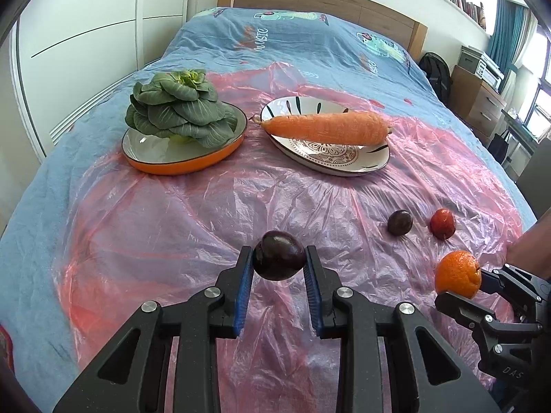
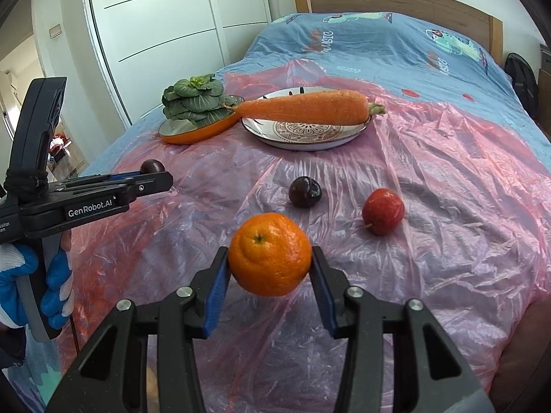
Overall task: Organize fruits
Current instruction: 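Carry the dark plum and tangerine over the green tray with both tools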
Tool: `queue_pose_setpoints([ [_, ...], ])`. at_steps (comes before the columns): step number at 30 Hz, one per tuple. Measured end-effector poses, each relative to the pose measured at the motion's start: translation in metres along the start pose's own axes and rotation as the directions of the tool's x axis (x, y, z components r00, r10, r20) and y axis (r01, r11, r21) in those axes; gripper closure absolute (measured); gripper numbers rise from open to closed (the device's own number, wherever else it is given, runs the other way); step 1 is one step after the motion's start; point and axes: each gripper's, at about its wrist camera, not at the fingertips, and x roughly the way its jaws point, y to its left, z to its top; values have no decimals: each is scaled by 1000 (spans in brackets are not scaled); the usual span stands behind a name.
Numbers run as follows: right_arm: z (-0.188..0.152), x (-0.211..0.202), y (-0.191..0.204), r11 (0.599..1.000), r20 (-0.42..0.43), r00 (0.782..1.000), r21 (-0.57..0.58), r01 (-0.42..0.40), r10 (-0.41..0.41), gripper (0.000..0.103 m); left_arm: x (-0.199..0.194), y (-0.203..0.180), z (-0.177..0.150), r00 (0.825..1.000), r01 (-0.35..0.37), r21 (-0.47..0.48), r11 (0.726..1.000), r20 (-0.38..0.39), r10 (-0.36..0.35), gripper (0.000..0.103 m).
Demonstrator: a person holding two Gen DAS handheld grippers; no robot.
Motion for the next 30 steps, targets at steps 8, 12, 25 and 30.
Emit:
queue_pose_setpoints([
  [8, 2, -40, 20, 1000, 13, 1000, -21, 8, -8, 71, -46, -6, -3, 999, 17, 3, 1000, 27, -17, 78],
  [12, -4, -63, 29, 1000, 17, 1000, -15, 13, -12, 71, -70, -9, -11, 999, 27, 5, 1000, 36, -27, 78],
  [25, -38, -136, 61, 998, 16, 999, -31, 46, -46, 71, -146, -35, -46, 996, 69, 36, 997, 53, -71, 78],
  [30, -56, -161, 65, 998, 13, 998, -16, 66, -66, 71, -168, -46, -64, 995, 87, 51, 995, 45, -89, 78],
])
